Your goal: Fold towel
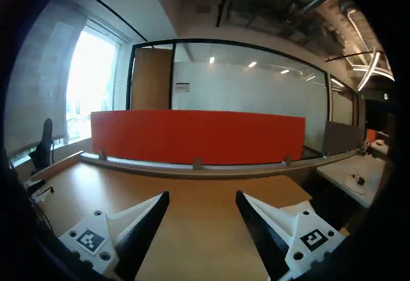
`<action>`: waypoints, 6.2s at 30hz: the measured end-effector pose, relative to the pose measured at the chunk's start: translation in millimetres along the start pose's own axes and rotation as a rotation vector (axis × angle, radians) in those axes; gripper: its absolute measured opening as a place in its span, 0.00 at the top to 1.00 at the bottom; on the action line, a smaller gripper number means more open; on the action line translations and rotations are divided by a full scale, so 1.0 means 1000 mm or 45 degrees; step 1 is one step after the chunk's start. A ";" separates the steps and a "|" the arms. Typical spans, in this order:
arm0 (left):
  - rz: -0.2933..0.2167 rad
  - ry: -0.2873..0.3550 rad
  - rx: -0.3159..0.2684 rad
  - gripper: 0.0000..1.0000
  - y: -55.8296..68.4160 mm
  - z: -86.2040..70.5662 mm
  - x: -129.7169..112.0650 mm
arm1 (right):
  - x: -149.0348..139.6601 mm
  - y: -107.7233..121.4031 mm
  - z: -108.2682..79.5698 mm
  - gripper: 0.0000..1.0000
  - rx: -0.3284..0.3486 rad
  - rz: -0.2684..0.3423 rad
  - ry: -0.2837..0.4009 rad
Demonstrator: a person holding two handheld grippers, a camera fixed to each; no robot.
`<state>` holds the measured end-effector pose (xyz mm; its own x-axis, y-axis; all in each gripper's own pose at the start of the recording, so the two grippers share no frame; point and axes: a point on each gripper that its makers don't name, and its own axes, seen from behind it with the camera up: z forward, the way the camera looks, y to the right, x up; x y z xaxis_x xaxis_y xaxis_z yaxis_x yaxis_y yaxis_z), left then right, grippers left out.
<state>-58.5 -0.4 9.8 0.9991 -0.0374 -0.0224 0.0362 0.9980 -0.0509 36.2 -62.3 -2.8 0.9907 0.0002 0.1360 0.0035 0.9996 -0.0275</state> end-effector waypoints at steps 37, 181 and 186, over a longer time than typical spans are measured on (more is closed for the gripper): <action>0.006 -0.017 0.049 0.07 -0.012 0.003 -0.042 | -0.032 -0.001 0.015 0.00 0.016 -0.005 -0.024; 0.011 -0.015 0.050 0.06 -0.007 0.006 -0.050 | -0.142 0.068 0.021 0.00 -0.003 0.040 0.180; 0.011 -0.015 0.050 0.06 -0.007 0.006 -0.050 | -0.141 0.068 0.021 0.00 -0.003 0.040 0.180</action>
<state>-109.0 -5.1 17.0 0.9995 -0.0285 -0.0106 0.0284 0.9995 -0.0115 -106.5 5.8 -3.1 0.9996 0.0275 -0.0055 -0.0276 0.9991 -0.0317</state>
